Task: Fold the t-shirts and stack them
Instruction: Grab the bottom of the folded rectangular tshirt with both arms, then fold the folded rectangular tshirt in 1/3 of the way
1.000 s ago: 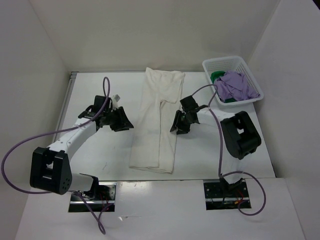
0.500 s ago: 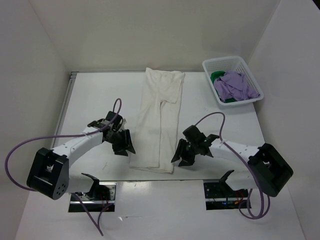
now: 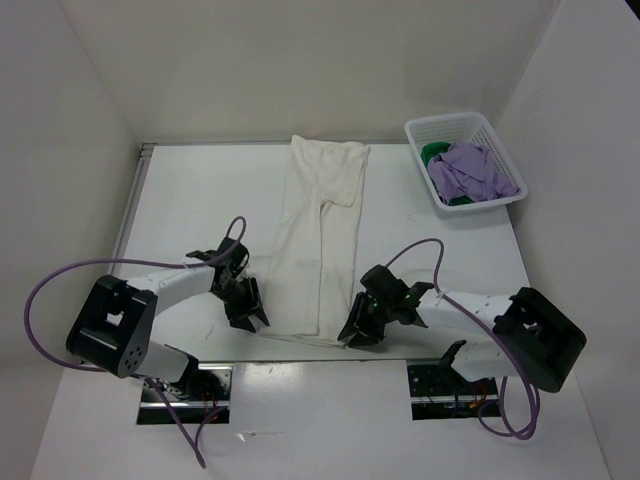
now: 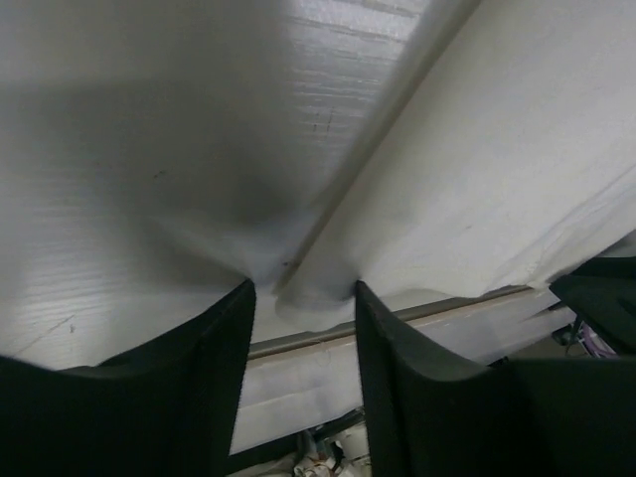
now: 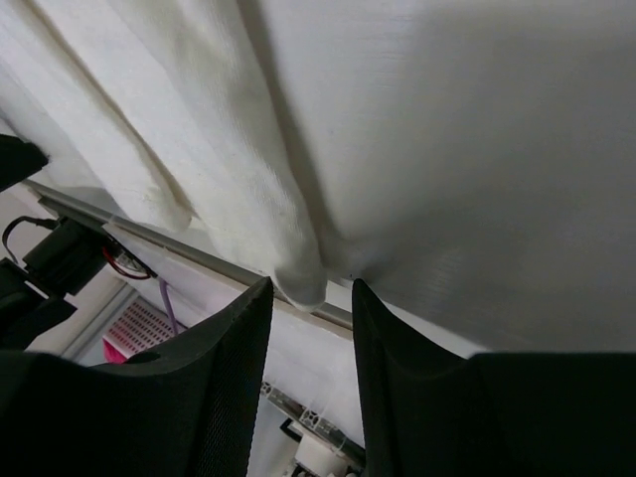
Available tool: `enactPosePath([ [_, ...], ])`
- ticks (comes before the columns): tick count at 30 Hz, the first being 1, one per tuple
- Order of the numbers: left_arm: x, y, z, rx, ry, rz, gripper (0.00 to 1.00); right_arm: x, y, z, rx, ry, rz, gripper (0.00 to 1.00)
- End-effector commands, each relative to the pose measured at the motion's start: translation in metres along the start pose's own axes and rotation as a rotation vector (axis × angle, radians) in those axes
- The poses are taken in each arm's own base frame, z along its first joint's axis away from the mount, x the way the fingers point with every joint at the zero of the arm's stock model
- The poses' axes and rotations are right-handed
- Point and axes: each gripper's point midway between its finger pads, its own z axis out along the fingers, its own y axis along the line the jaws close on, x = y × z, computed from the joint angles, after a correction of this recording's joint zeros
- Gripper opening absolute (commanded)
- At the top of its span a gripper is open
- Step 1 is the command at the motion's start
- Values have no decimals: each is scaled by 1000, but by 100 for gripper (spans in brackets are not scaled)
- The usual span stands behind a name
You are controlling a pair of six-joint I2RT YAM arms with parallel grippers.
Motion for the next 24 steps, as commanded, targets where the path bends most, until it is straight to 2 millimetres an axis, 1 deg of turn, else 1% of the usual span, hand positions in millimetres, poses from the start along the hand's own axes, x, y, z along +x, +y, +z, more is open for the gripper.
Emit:
enactPosePath([
  [1,1,0,8,12,5,-28,49,2,14,-4,-67,-9,-8,43],
  [3,4,1,9,18,14,-29,46,1,14,-2,-65,-8,-8,42],
  [4,7,2,11,22,22,-30,44,3,12,-1,-59,5,-15,38],
  [5,6,-2,11,42,22,-25,38,3,7,3,-39,11,-19,36],
  [6,6,-2,11,42,22,-25,35,3,10,3,-41,20,-19,34],
  [7,5,-5,11,57,20,-20,31,3,9,5,-40,20,-31,27],
  [8,5,-5,11,57,20,-20,19,2,11,6,-39,20,-41,23],
  [9,5,-4,11,57,20,-6,14,1,16,5,-48,17,-45,17],
  [10,4,-7,8,63,14,-2,9,3,10,5,-23,26,-35,11],
  [11,6,-8,6,71,22,12,5,2,14,2,-32,23,-39,4],
  [12,7,-10,3,77,29,27,2,3,18,-4,-49,17,-46,2],
  [13,7,-15,-2,87,31,30,0,8,15,-7,-36,26,-48,0],
  [14,15,-15,-7,95,65,53,0,10,19,-12,-50,33,-53,0],
  [15,17,-16,-11,101,75,64,0,15,27,-23,-81,28,-74,0],
  [16,19,-18,-20,95,81,74,0,19,22,-30,-56,36,-73,0],
  [17,21,-21,-25,107,87,85,0,19,34,-41,-83,27,-99,0],
  [18,20,-24,-30,114,79,108,0,15,37,-49,-89,0,-114,0],
  [19,12,-24,-37,118,65,81,0,10,42,-59,-103,-20,-125,0],
  [20,-5,-38,-50,156,12,100,0,-6,35,-66,-74,-49,-85,0],
  [21,-17,-45,-58,171,-28,100,0,-19,42,-75,-92,-85,-127,0],
  [22,-30,-55,-67,195,-65,113,0,-29,43,-79,-97,-101,-125,0],
  [23,-46,-61,-76,219,-108,104,0,-54,49,-89,-117,-152,-98,0],
  [24,-63,-77,-88,257,-152,119,0,-65,50,-93,-119,-172,-139,0],
])
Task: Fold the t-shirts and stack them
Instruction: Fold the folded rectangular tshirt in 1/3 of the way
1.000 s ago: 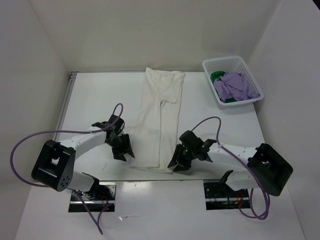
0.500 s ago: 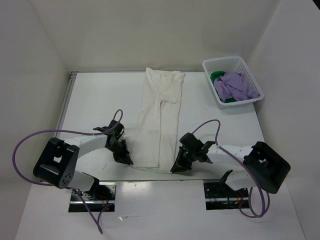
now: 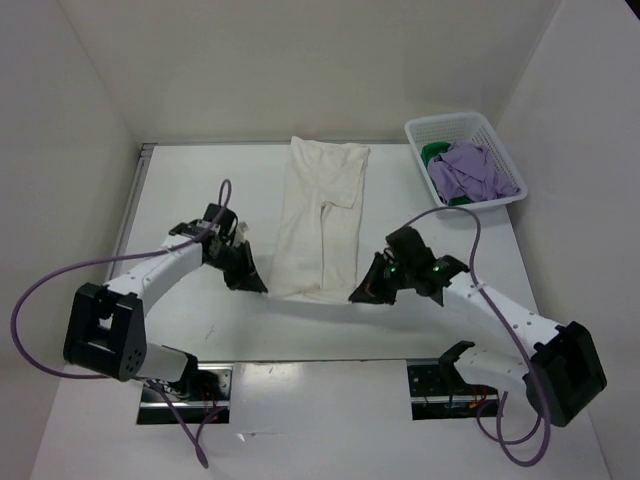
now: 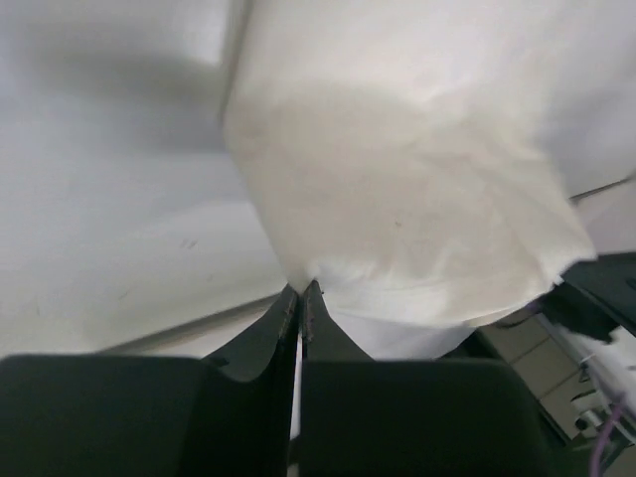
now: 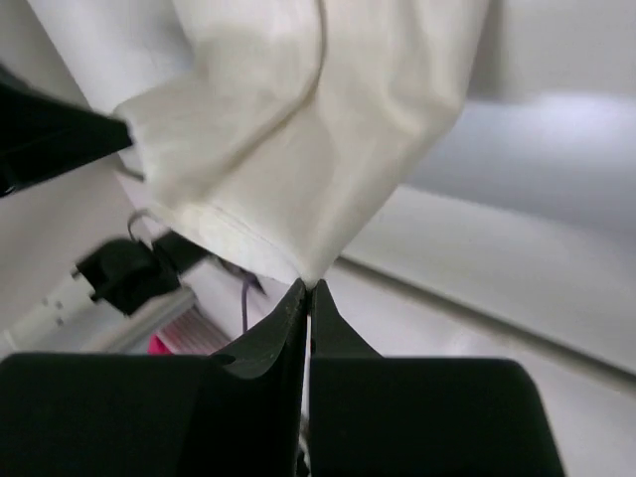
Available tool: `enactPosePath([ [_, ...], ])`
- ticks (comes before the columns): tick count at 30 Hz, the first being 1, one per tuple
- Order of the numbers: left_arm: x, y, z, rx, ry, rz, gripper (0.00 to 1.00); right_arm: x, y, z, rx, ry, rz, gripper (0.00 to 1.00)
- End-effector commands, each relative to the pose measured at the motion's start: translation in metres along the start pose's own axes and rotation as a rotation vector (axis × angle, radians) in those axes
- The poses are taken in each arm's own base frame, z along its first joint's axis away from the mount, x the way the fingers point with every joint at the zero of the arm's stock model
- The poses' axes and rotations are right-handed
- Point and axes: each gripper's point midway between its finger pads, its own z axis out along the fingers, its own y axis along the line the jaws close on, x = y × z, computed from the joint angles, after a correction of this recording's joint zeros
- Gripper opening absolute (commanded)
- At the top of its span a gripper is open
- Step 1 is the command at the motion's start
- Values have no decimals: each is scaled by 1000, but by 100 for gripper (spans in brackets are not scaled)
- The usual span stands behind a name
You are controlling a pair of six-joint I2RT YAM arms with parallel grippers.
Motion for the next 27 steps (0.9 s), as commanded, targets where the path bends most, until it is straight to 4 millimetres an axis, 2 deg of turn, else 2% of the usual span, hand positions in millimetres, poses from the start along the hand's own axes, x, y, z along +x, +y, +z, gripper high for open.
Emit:
enactPosePath([
  [1,-55,-46,-33,135,-156,73,0,-42,-10,-10,69,-52,-64,0],
  [2,-67,-53,-36,153,-185,72,0,-60,2,-14,60,-91,-89,0],
  [3,-77,-57,-32,161,-193,67,0,-78,3,-14,69,-124,-114,0],
  [4,-97,-72,-36,192,-253,82,0,-91,-3,-5,106,-125,-109,0],
  [5,-107,-77,-34,204,-269,93,0,-114,7,-6,89,-175,-122,0],
  [6,-118,-76,-20,192,-249,70,0,-126,7,-2,102,-189,-139,0],
  [7,-132,-78,-17,177,-275,70,0,-144,15,-1,103,-225,-153,0],
  [8,-149,-87,-14,186,-287,78,0,-161,8,10,129,-234,-129,0],
  [9,-162,-93,-13,192,-317,78,0,-172,6,13,140,-248,-132,0],
  [10,-173,-95,-13,179,-339,77,0,-187,15,11,126,-274,-143,0],
  [11,-192,-104,-14,182,-371,86,0,-200,6,18,136,-271,-114,0],
  [12,-202,-107,-14,174,-390,87,0,-207,5,20,141,-275,-104,0],
  [13,-210,-107,-12,157,-398,90,0,-222,11,16,136,-304,-127,0],
  [14,-219,-100,-1,117,-396,82,0,-229,6,22,150,-296,-112,0],
  [15,-229,-109,-4,130,-414,92,0,-241,13,19,140,-317,-126,0],
  [16,-233,-109,-1,128,-412,91,0,-249,12,18,141,-326,-127,0],
  [17,-238,-104,8,109,-406,81,0,-256,5,26,156,-317,-109,0],
  [18,-240,-105,9,109,-406,81,0,-265,10,26,155,-333,-115,0],
  [19,-247,-105,9,100,-424,80,0,-268,8,30,160,-327,-121,0],
  [20,-250,-97,18,72,-420,67,0,-271,7,34,165,-322,-118,0],
  [24,-266,-91,24,56,-448,58,1,-300,-8,61,187,-312,-87,0],
  [26,-274,-97,24,74,-471,70,10,-313,-2,65,178,-324,-104,0],
  [27,-280,-103,22,98,-499,74,23,-314,-6,70,189,-311,-96,0],
])
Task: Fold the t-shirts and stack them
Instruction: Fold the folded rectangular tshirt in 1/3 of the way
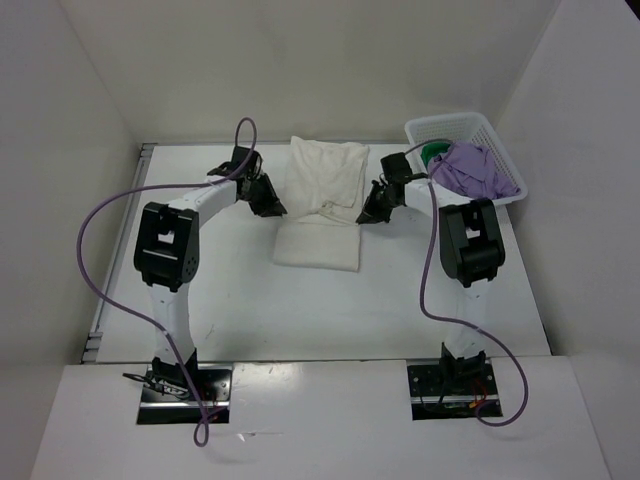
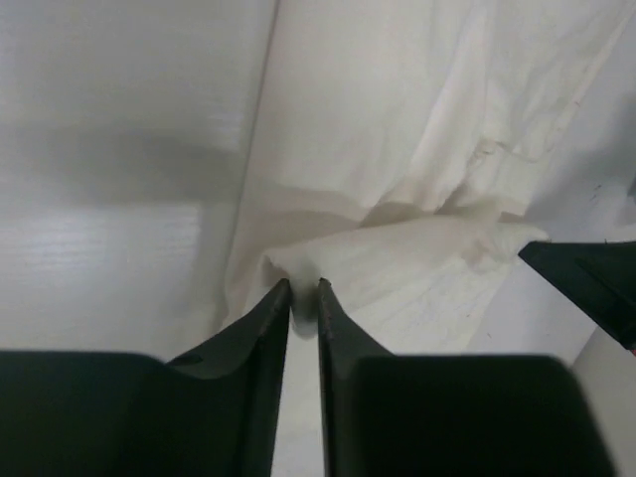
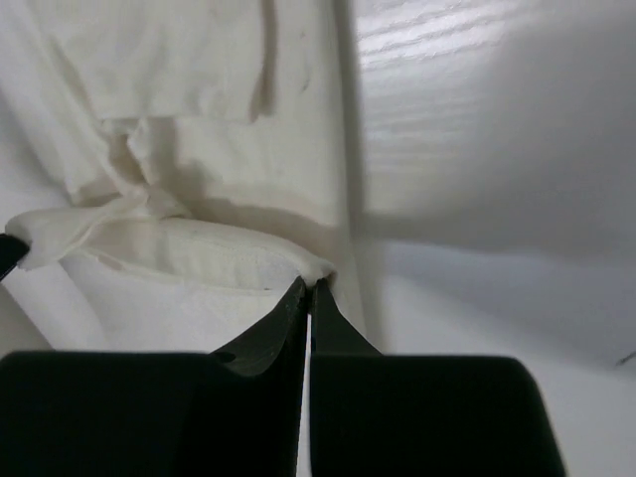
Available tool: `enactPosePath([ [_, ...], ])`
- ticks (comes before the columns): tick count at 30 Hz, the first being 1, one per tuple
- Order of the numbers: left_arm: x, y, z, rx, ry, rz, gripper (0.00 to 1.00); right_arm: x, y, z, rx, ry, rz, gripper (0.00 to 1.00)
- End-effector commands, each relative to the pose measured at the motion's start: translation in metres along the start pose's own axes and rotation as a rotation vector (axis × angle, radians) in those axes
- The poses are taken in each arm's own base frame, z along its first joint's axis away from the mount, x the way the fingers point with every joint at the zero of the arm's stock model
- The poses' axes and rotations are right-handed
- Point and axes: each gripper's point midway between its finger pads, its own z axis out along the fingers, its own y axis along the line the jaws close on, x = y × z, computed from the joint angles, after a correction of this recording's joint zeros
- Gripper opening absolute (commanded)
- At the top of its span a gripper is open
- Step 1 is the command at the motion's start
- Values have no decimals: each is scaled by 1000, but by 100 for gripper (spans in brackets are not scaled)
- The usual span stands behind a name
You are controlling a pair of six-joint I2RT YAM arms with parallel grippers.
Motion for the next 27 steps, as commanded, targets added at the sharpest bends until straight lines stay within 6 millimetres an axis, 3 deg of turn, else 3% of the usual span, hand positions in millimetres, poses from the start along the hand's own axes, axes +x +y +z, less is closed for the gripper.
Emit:
enactPosePath([
  [1,-36,-11,-3,47,-117,16,29,-33,5,2,-2,-71,-32,0],
  [4,-46,-32,-27,113,-180,24,42,-44,14,-12,-10,-121,-44,15],
  [5,-48,-36,-35,127,-197,31,42,-44,16,-16,-17,-130,-47,25],
  [6,-51,-47,-54,152,-229,44,42,-43,18,-21,-22,-136,-49,28],
  [8,-47,-47,-64,161,-255,60,41,-47,29,-42,-50,-172,-62,34],
  [9,-43,-56,-77,208,-259,77,39,-44,28,-46,-47,-169,-61,35],
  [10,-32,-57,-77,216,-236,70,37,-42,34,-57,-53,-188,-73,35],
  [11,-12,-47,-69,207,-192,68,36,-40,36,-62,-59,-193,-64,33],
  [13,18,-57,-66,244,-145,77,31,-26,42,-68,-76,-179,-83,24],
  [14,30,-55,-59,241,-122,73,31,-15,49,-67,-84,-164,-102,20],
  [15,48,-48,-50,237,-83,67,29,-9,53,-64,-89,-154,-105,9],
  [17,66,-42,-37,218,-40,61,28,18,65,-58,-116,-104,-143,2],
  [23,89,-5,-4,138,41,62,26,61,69,-19,-119,19,-167,0],
  [26,109,6,-2,129,80,49,26,73,58,-12,-85,39,-155,0],
  [27,124,20,-1,103,106,21,26,88,46,-9,-54,62,-156,0],
])
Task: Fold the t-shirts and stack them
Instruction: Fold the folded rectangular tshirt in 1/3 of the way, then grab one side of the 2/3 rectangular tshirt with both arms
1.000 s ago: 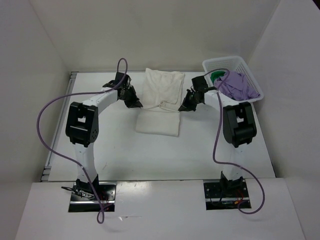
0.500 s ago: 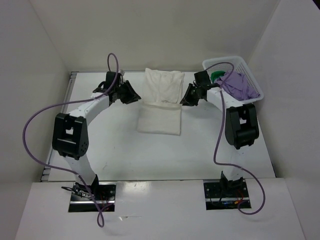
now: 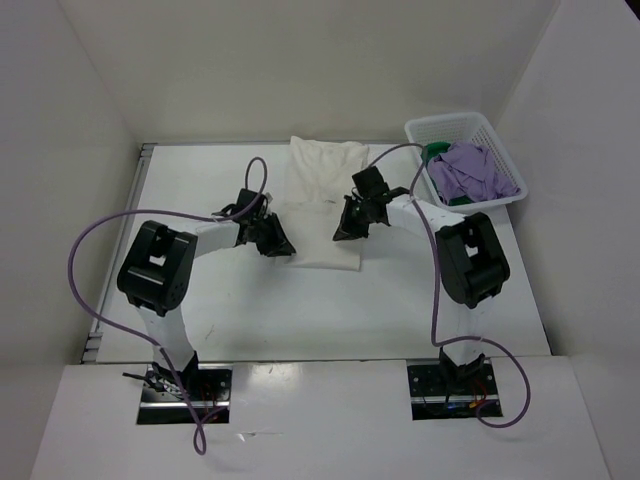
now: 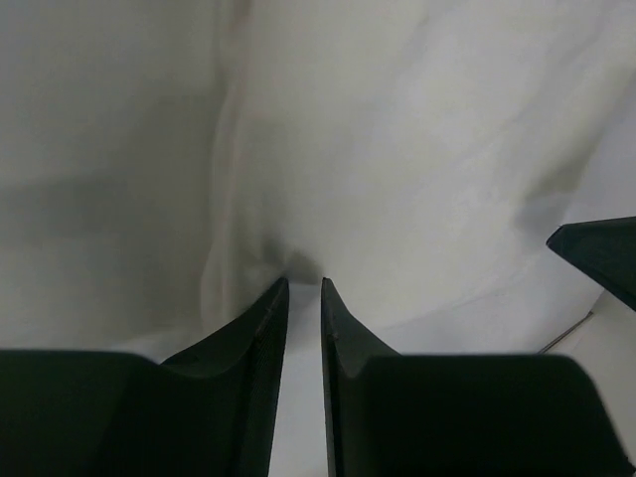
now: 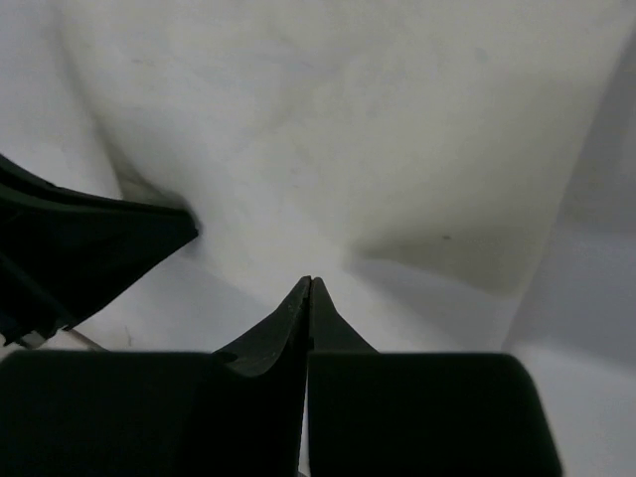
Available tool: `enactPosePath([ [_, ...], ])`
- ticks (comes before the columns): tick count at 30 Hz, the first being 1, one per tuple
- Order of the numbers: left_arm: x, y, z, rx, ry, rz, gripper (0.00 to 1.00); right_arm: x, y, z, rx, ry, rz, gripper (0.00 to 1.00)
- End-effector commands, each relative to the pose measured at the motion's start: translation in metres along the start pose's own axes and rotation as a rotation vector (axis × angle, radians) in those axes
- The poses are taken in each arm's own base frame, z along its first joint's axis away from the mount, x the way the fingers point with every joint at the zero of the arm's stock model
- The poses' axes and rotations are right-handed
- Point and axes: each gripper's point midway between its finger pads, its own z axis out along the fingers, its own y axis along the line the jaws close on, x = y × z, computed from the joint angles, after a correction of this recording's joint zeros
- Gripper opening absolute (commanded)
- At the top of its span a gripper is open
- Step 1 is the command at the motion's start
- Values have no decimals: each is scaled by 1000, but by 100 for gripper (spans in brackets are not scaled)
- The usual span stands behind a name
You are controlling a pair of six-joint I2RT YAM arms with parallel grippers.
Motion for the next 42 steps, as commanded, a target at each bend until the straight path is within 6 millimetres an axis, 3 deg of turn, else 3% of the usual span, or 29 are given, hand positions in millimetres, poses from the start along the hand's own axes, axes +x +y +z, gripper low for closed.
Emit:
enactPosePath([
  [1,22,9,-5,12,25,-28,26,19,-13,6,34,9,34,0],
  [3,43,30,-6,-28,52,-61,26,42,-34,11,70,50,67,0],
  [6,55,38,-14,-35,46,-73,28,69,-57,16,107,88,114,0],
  [10,65,41,-29,-40,33,-80,29,92,-60,11,109,119,120,0],
  [11,71,45,-34,-53,46,-87,31,93,-60,9,106,116,118,0],
  [15,56,20,-69,-5,-52,-56,46,92,-46,-15,72,89,97,7],
  [19,49,16,-90,-16,-130,-41,49,80,-36,-44,53,27,83,25],
  [21,51,18,-90,-23,-123,-45,49,80,-37,-53,40,13,111,32],
  [24,60,28,-77,-34,-82,-57,49,86,-54,-61,61,-4,151,38],
  [27,66,41,-66,-67,-49,-60,49,98,-70,-58,86,16,168,44],
  [30,58,45,-57,-81,-55,-58,49,108,-76,-50,87,46,175,48],
  [31,63,53,-50,-105,-30,-60,49,112,-81,-46,99,59,180,48],
  [34,55,53,-42,-112,-35,-50,48,116,-83,-42,94,70,182,48],
  [38,56,60,-36,-136,-23,-57,34,115,-85,-32,89,77,183,47],
  [42,51,58,-37,-133,-44,-51,21,116,-88,-25,94,84,186,34],
])
